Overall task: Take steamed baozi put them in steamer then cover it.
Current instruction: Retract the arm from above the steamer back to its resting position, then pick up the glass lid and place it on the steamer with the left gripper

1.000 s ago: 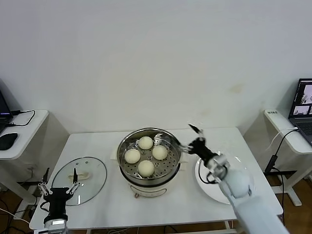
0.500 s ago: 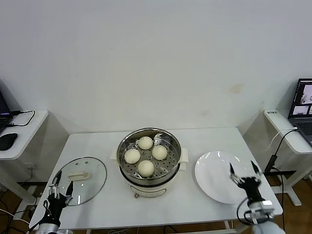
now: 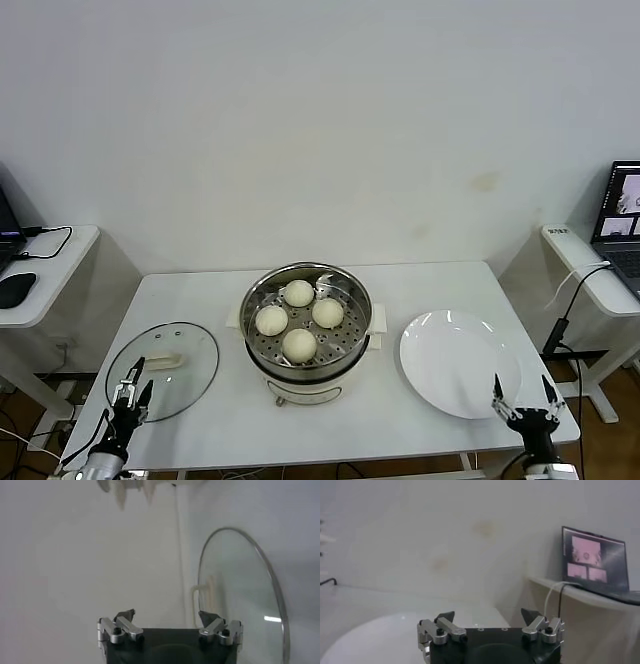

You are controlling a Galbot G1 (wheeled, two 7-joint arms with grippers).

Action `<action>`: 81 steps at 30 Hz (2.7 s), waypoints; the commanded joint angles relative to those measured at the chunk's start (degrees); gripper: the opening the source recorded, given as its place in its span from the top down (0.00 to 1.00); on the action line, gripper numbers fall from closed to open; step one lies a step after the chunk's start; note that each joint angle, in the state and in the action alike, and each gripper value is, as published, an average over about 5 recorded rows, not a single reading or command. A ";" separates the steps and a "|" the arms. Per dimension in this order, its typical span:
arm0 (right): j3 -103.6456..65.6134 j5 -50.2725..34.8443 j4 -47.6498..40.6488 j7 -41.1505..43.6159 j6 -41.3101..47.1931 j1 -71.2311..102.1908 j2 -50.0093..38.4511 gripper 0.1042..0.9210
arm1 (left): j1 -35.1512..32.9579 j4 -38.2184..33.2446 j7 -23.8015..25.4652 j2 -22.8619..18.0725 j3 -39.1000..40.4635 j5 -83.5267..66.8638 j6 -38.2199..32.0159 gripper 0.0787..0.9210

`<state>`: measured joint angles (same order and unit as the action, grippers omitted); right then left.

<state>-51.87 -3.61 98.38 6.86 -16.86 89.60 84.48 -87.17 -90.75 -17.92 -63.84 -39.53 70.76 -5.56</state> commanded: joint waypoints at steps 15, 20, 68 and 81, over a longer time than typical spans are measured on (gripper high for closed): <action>-3.96 2.22 -0.54 -1.13 -2.54 2.87 3.13 0.12 | 14.28 13.95 0.83 3.39 5.97 -0.54 -0.91 0.12; -3.99 2.31 -1.01 -1.12 -2.76 2.70 3.22 0.12 | 15.89 15.08 0.98 3.35 6.68 -0.73 -0.93 0.12; -3.00 5.26 -2.18 -0.88 -4.59 3.79 3.40 0.12 | 19.79 20.26 -0.04 3.82 8.19 -8.34 -5.27 0.92; -0.14 5.20 0.31 -0.90 -5.09 5.94 0.70 0.12 | 5.65 -5.12 2.76 3.85 -1.40 -11.49 5.78 0.93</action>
<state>-53.57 1.74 97.24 5.98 -21.86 94.33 87.06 -71.48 -77.84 -17.33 -60.31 -34.20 62.28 -7.43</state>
